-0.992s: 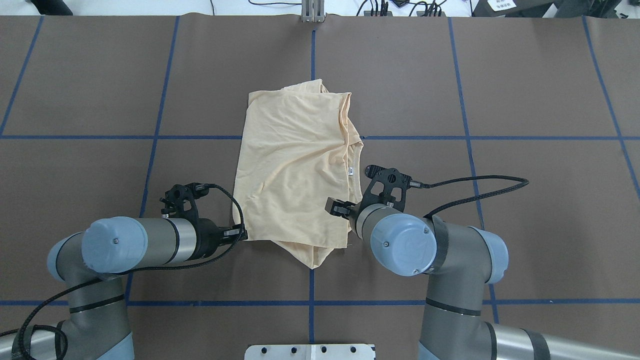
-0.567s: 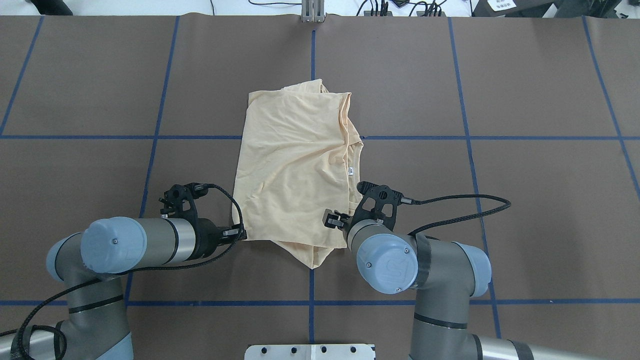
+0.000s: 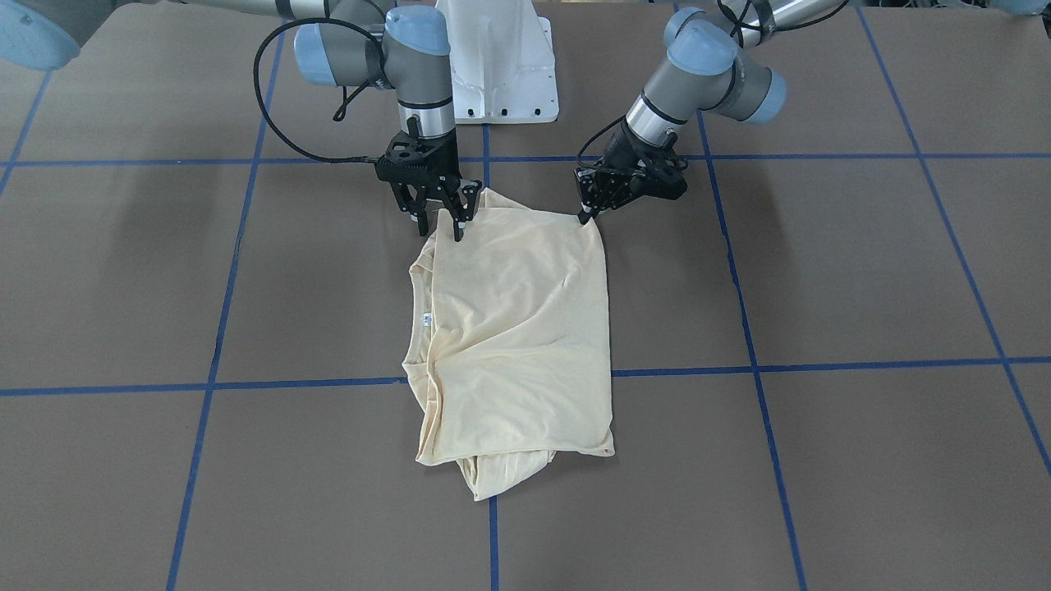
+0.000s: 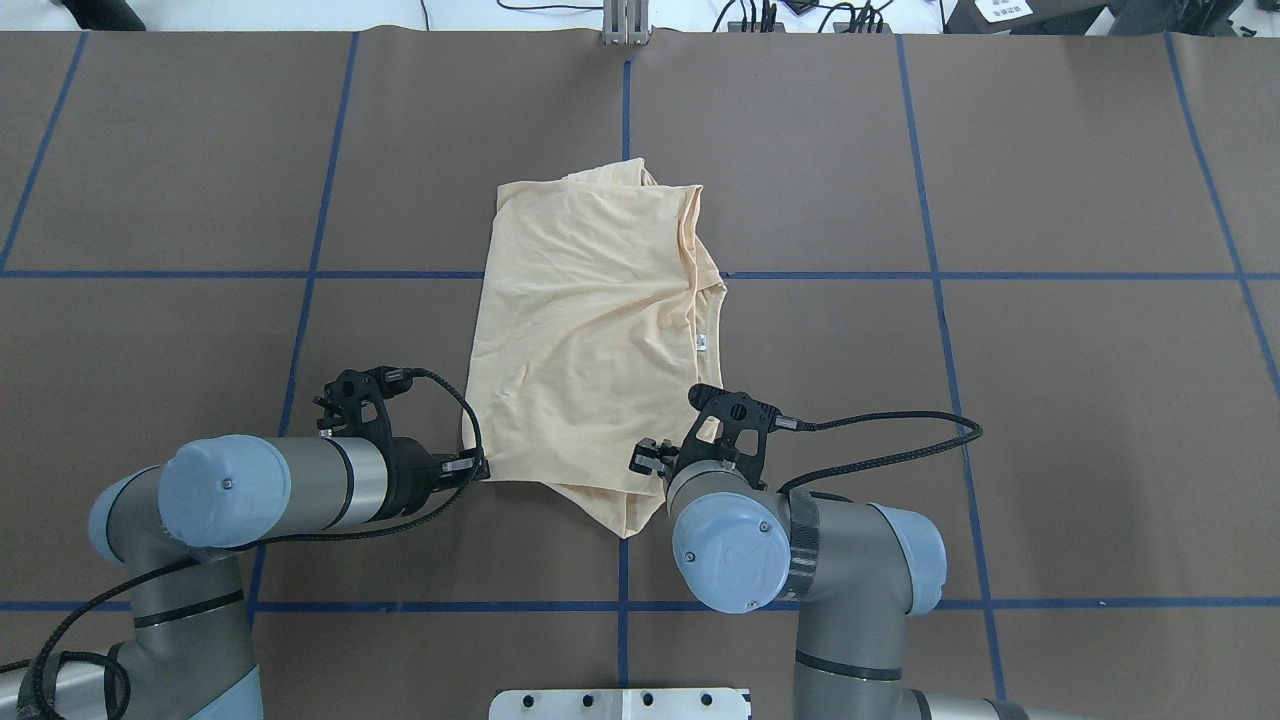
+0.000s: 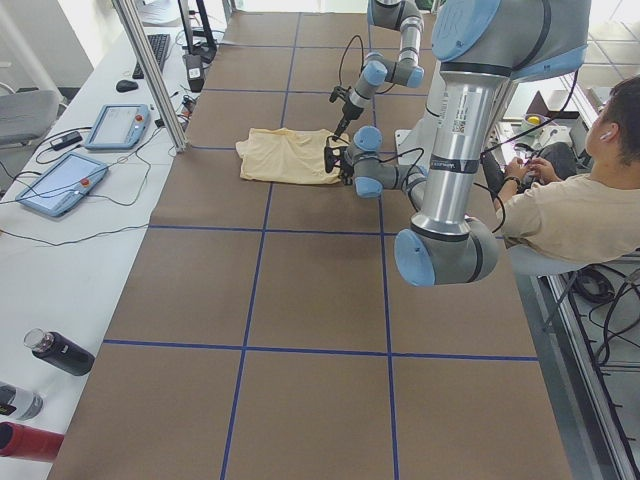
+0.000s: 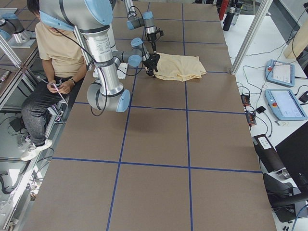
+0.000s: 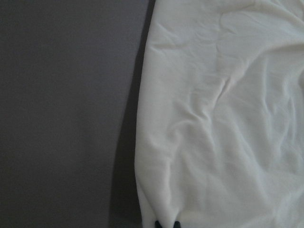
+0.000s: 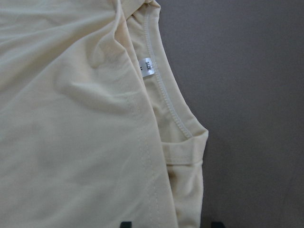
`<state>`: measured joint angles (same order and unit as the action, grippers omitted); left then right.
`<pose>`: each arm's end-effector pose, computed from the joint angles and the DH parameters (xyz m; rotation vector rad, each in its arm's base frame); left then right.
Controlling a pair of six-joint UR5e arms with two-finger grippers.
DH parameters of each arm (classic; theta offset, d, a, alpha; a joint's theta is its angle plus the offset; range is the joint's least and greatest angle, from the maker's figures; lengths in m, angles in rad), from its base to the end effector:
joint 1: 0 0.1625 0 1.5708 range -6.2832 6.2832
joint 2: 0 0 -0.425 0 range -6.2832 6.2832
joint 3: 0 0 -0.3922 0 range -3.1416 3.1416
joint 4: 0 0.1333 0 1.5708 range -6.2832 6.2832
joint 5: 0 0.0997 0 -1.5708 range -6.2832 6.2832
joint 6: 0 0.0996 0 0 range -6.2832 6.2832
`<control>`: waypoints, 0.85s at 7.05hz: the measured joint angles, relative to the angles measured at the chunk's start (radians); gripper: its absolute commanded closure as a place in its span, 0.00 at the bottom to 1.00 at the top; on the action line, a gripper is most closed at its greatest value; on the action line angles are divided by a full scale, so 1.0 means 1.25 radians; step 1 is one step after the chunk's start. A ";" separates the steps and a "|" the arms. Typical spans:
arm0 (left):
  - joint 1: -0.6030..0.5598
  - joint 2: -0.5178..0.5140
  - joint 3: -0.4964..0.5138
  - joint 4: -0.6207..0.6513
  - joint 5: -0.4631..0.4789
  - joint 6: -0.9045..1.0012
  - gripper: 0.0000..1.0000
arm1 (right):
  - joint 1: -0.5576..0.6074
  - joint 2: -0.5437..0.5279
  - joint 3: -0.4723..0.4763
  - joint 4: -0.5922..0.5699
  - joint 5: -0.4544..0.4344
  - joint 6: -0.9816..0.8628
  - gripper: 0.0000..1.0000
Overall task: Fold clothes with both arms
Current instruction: 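Move the right gripper to the shirt corner nearest the robot, then lower both grippers onto the shirt edge nearest the robot and grasp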
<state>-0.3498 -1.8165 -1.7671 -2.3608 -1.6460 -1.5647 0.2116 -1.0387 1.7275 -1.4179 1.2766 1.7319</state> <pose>0.5062 -0.3186 0.3459 0.1540 1.2273 -0.2526 -0.6072 -0.2963 0.2686 0.3004 -0.8360 0.4719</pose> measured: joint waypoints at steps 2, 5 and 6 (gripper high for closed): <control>0.000 0.001 0.000 0.000 0.000 0.000 1.00 | -0.002 0.002 0.004 0.000 -0.003 0.000 0.90; 0.000 0.000 0.000 0.000 0.000 0.000 1.00 | -0.002 0.001 0.008 0.000 -0.004 -0.001 0.83; 0.000 -0.001 0.000 0.000 -0.001 0.000 1.00 | -0.002 0.000 0.009 0.000 -0.004 -0.003 0.75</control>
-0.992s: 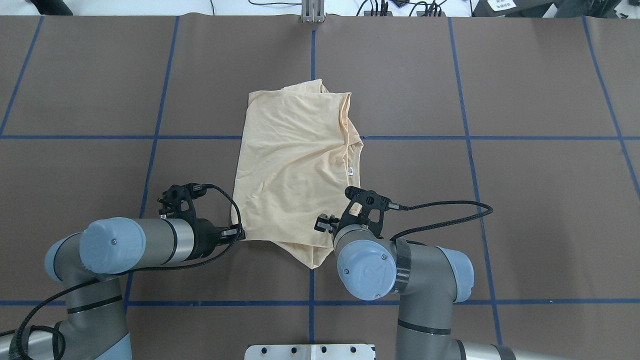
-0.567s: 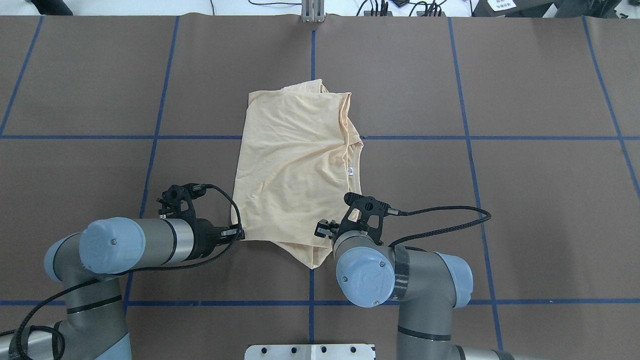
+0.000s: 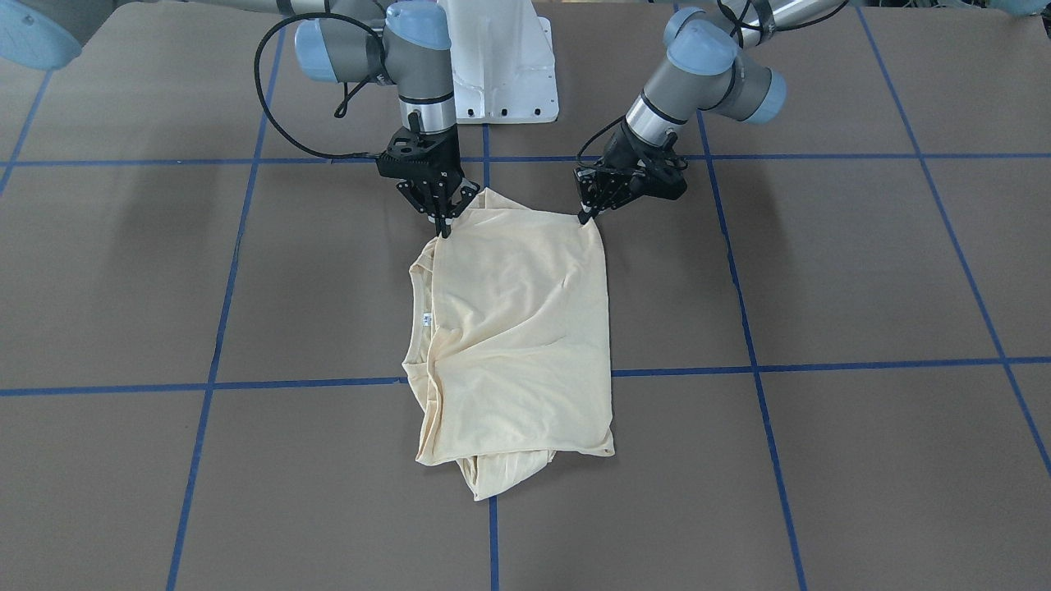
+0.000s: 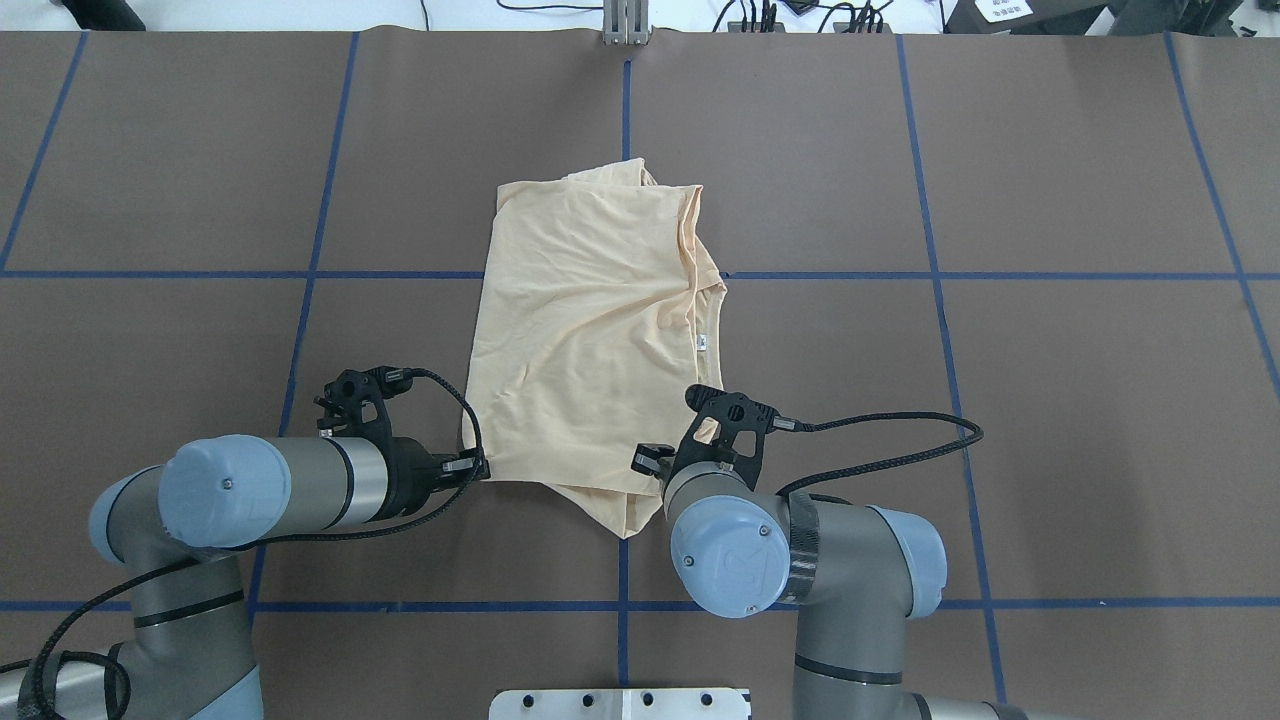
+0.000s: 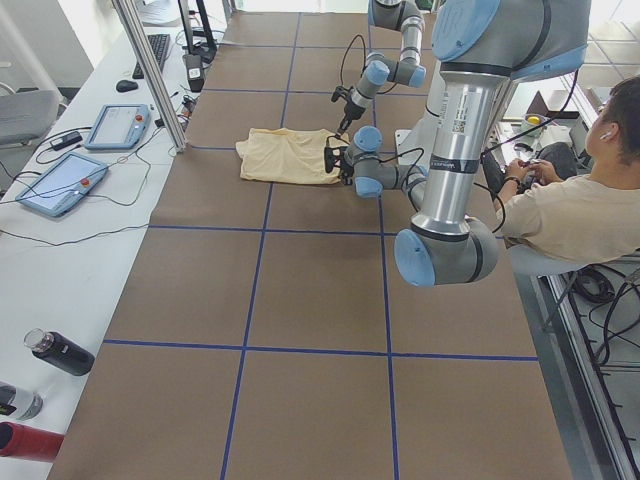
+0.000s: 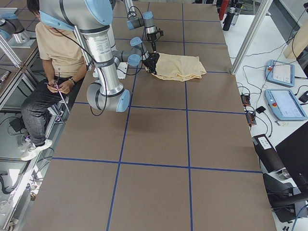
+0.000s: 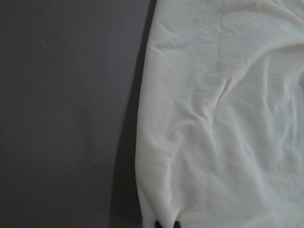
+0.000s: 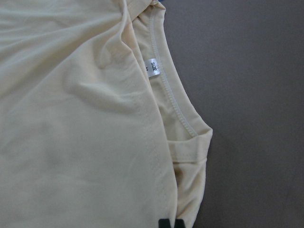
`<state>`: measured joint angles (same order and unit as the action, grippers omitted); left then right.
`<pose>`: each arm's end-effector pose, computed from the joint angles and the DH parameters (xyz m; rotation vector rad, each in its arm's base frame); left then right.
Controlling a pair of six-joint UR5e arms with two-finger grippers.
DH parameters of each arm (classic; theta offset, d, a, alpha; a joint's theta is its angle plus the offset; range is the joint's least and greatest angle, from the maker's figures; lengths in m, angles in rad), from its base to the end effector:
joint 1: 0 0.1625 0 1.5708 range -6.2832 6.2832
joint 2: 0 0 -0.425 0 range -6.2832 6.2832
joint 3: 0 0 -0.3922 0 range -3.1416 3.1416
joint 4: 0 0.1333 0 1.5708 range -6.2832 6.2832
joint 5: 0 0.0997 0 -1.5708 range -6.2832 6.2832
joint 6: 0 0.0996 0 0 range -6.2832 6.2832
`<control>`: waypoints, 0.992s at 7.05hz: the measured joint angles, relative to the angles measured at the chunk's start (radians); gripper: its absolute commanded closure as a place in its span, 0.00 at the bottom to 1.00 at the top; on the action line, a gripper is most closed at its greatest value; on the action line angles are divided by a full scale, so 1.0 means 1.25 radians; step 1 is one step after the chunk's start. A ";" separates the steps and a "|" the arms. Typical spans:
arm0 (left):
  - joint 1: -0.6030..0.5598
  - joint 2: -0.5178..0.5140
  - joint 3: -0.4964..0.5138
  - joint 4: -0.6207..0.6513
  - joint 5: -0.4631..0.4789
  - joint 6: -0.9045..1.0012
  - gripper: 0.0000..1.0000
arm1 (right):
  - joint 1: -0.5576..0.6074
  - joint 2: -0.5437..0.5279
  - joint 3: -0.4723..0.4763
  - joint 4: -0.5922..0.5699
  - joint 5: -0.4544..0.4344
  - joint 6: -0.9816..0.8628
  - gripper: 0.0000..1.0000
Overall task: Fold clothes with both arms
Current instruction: 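Lower both grippers onto the shirt edge nearest the robot and grasp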
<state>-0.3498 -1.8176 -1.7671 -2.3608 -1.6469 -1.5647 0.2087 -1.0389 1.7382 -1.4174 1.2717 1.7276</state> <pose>0.5064 -0.3186 0.3453 0.1535 1.2284 -0.2519 -0.6051 -0.2944 0.2639 0.3054 -0.8464 0.4682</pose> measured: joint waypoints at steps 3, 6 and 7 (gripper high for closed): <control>0.000 -0.001 0.000 0.000 0.000 0.000 1.00 | 0.001 -0.002 0.002 0.000 0.000 -0.009 0.65; 0.000 -0.003 0.000 0.000 -0.002 0.000 1.00 | 0.001 -0.004 -0.002 -0.002 0.000 -0.010 0.76; 0.000 -0.003 0.000 0.000 -0.002 0.000 1.00 | 0.001 -0.004 -0.003 -0.002 0.000 -0.010 0.94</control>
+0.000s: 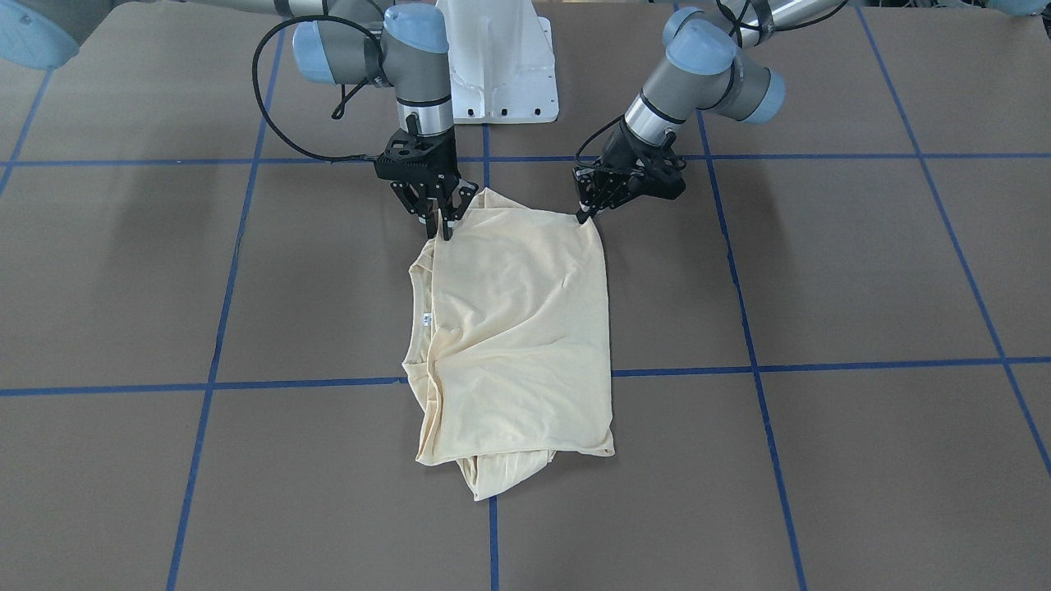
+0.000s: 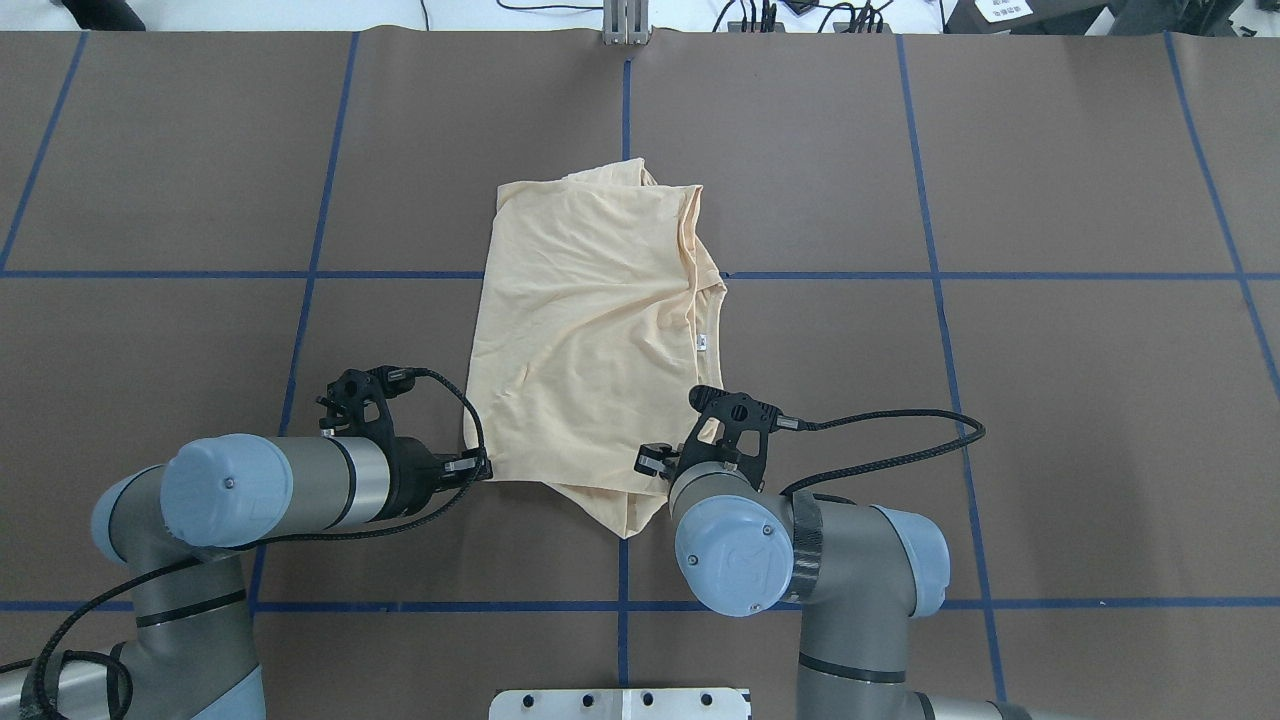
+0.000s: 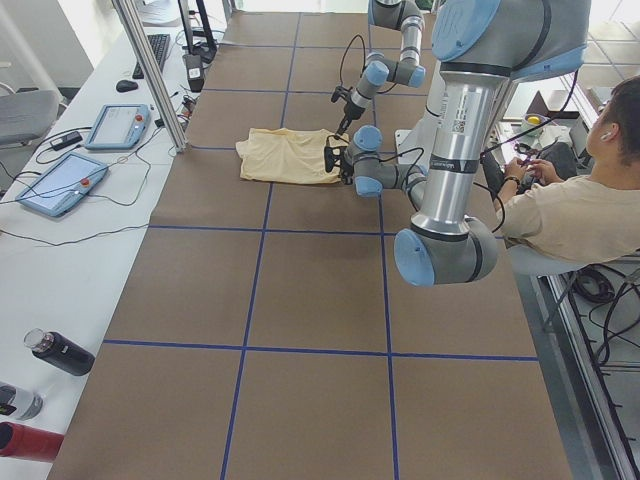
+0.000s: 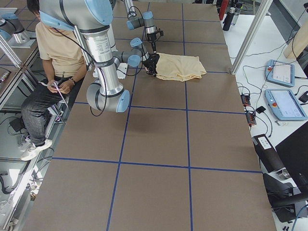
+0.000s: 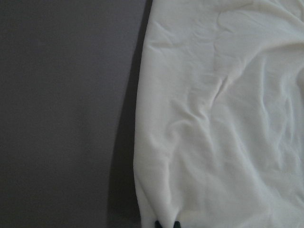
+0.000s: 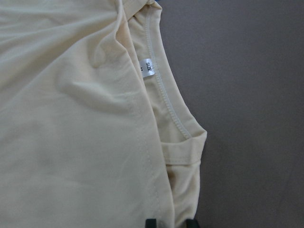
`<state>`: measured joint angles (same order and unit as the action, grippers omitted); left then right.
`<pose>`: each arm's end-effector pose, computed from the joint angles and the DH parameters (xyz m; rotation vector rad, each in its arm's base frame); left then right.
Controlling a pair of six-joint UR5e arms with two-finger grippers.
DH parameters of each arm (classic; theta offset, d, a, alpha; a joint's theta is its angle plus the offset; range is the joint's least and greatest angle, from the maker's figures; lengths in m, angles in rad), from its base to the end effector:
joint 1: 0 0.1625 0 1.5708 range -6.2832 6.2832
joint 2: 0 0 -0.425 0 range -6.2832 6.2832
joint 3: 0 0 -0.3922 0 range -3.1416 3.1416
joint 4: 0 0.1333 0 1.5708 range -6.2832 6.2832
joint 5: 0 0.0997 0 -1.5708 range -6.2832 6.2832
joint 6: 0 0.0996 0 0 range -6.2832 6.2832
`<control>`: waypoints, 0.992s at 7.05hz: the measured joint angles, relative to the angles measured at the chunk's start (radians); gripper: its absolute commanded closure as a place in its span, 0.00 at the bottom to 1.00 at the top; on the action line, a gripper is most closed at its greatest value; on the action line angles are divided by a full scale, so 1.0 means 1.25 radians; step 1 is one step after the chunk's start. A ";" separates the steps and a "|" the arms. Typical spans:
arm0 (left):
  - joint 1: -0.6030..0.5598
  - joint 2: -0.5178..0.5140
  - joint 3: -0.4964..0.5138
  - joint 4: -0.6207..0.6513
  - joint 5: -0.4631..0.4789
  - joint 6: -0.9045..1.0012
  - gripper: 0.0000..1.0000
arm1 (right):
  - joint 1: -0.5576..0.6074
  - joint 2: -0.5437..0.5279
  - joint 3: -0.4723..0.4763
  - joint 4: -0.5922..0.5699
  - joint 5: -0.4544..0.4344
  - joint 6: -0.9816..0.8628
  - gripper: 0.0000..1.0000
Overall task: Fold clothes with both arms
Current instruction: 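Lower both grippers onto the shirt edge nearest the robot and grasp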
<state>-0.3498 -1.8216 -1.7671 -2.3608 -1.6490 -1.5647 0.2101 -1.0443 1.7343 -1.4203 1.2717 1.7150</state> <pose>0.5071 -0.3186 0.3430 0.1524 1.2326 -0.2502 -0.6052 -0.2954 0.2695 0.3113 -0.8316 0.4566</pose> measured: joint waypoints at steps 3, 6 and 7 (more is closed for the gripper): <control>0.000 -0.001 0.000 0.000 0.000 0.000 1.00 | 0.000 -0.002 0.002 0.000 -0.004 -0.001 1.00; -0.003 0.001 -0.021 0.000 -0.004 0.001 1.00 | -0.001 -0.015 0.044 -0.008 -0.012 -0.014 1.00; -0.005 0.012 -0.052 0.001 -0.006 0.001 1.00 | -0.010 -0.024 0.091 -0.034 -0.012 -0.019 1.00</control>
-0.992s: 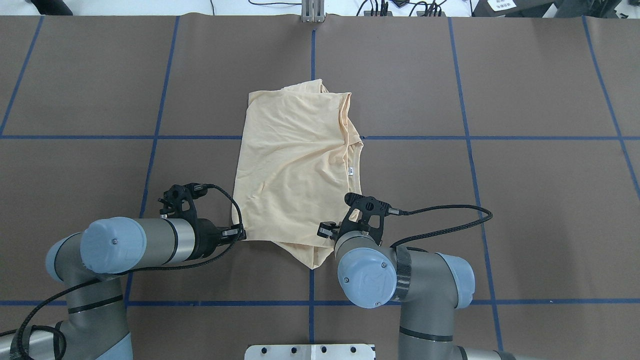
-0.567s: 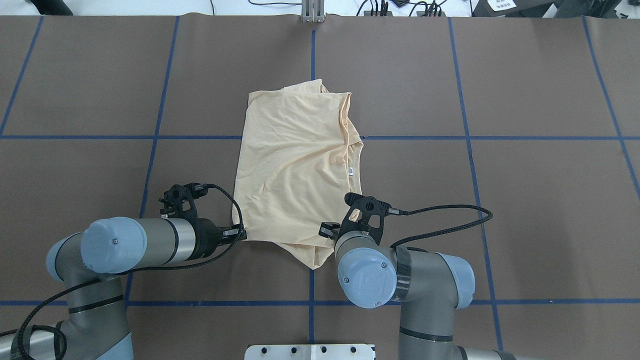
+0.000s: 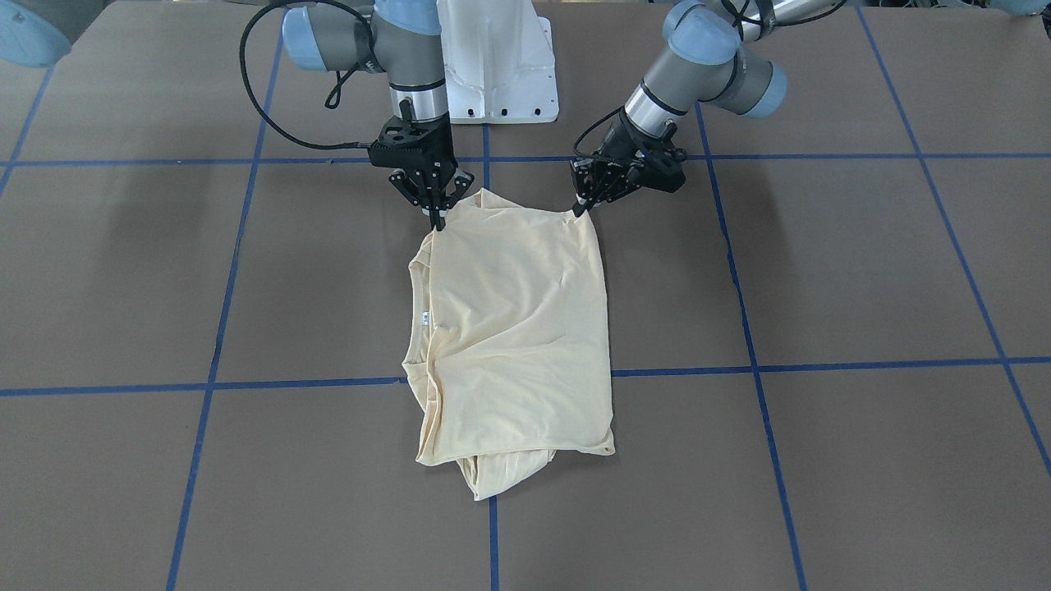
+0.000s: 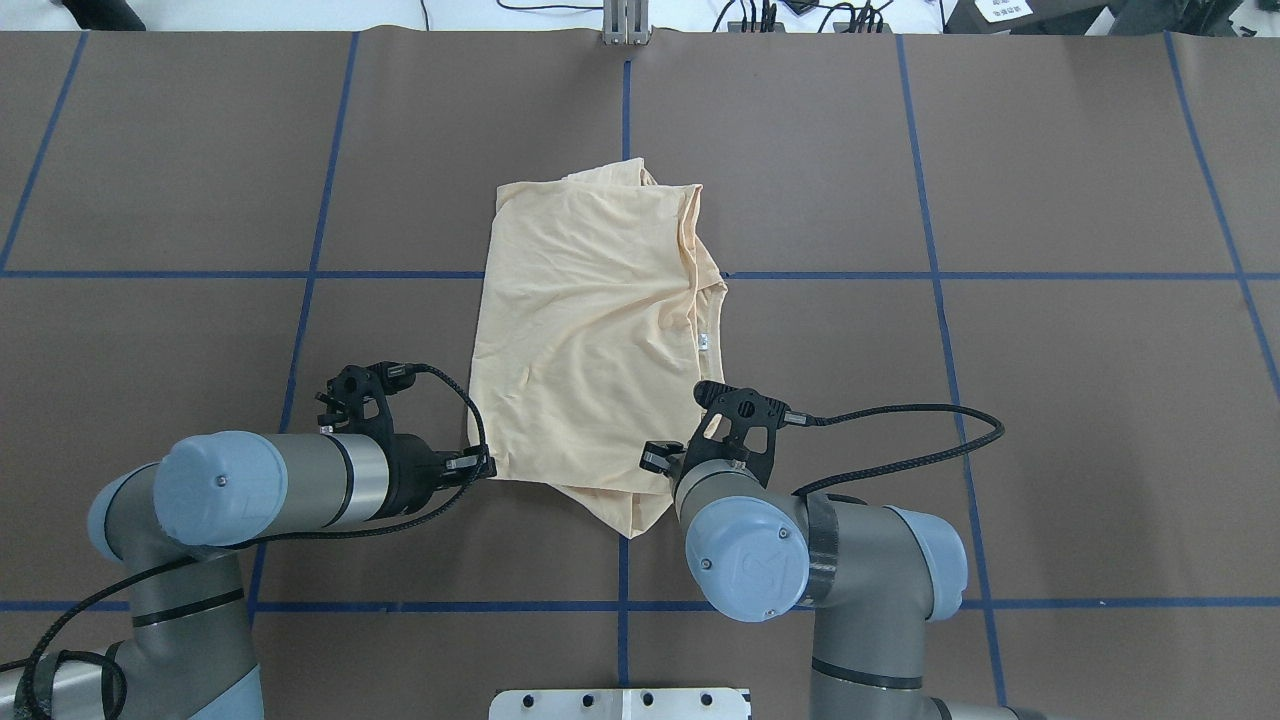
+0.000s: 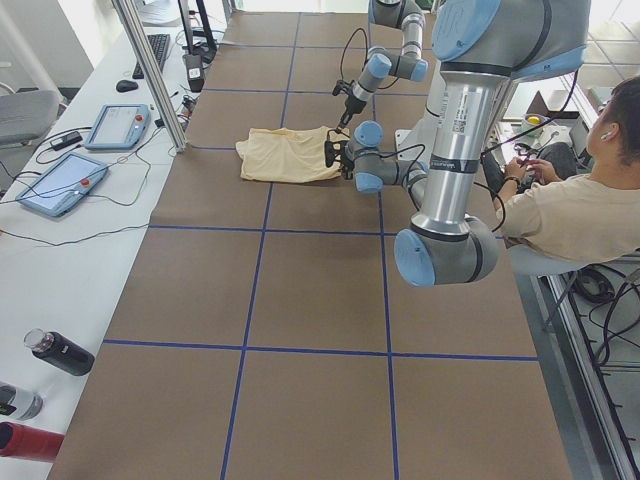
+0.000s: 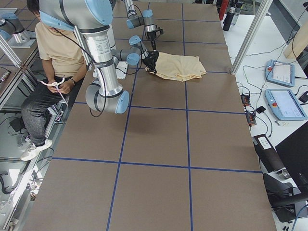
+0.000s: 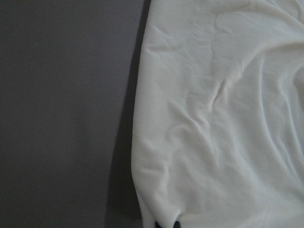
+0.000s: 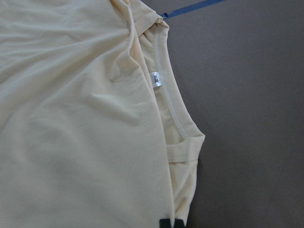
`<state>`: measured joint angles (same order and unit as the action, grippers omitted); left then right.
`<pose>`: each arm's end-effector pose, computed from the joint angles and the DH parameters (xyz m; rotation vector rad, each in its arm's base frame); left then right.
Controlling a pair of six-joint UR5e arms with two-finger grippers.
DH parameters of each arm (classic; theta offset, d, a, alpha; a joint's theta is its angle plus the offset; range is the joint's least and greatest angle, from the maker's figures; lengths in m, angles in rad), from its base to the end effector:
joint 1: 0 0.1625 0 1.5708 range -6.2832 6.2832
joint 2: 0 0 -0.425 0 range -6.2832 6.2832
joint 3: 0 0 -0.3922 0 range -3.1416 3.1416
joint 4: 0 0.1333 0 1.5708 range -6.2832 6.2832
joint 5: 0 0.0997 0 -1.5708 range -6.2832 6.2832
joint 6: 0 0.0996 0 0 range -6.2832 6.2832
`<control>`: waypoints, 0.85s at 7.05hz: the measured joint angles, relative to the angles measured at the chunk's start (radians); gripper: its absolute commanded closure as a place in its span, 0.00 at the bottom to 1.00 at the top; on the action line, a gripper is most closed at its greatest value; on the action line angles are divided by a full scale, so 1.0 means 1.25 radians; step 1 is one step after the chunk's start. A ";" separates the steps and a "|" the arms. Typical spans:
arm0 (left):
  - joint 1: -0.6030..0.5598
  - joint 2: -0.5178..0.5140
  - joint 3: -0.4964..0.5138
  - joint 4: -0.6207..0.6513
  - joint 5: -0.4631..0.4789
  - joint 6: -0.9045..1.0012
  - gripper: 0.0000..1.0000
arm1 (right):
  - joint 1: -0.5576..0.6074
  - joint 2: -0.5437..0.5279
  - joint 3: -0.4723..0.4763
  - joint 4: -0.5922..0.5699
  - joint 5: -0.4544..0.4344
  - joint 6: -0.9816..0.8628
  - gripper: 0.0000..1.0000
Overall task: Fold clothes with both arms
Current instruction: 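Lower both grippers onto the shirt edge nearest the robot and grasp, then lift the near edge with both grippers and fold it away from the robot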
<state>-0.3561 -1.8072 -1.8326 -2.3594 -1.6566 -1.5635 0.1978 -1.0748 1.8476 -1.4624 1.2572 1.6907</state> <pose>0.4882 -0.3147 0.3204 0.1604 1.2817 -0.2439 -0.5753 -0.2826 0.2458 0.3293 -0.8683 0.4328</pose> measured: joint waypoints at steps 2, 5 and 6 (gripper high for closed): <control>0.006 0.051 -0.111 0.018 -0.001 -0.017 1.00 | -0.053 -0.038 0.123 -0.062 -0.019 -0.002 1.00; 0.052 0.120 -0.302 0.134 0.000 -0.076 1.00 | -0.124 -0.105 0.255 -0.081 -0.058 -0.002 1.00; 0.058 0.107 -0.313 0.163 -0.001 -0.079 1.00 | -0.123 -0.106 0.260 -0.082 -0.059 -0.002 1.00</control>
<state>-0.2839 -1.6729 -2.2239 -2.1559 -1.6581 -1.6629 0.0446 -1.2079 2.1720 -1.5648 1.1834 1.6879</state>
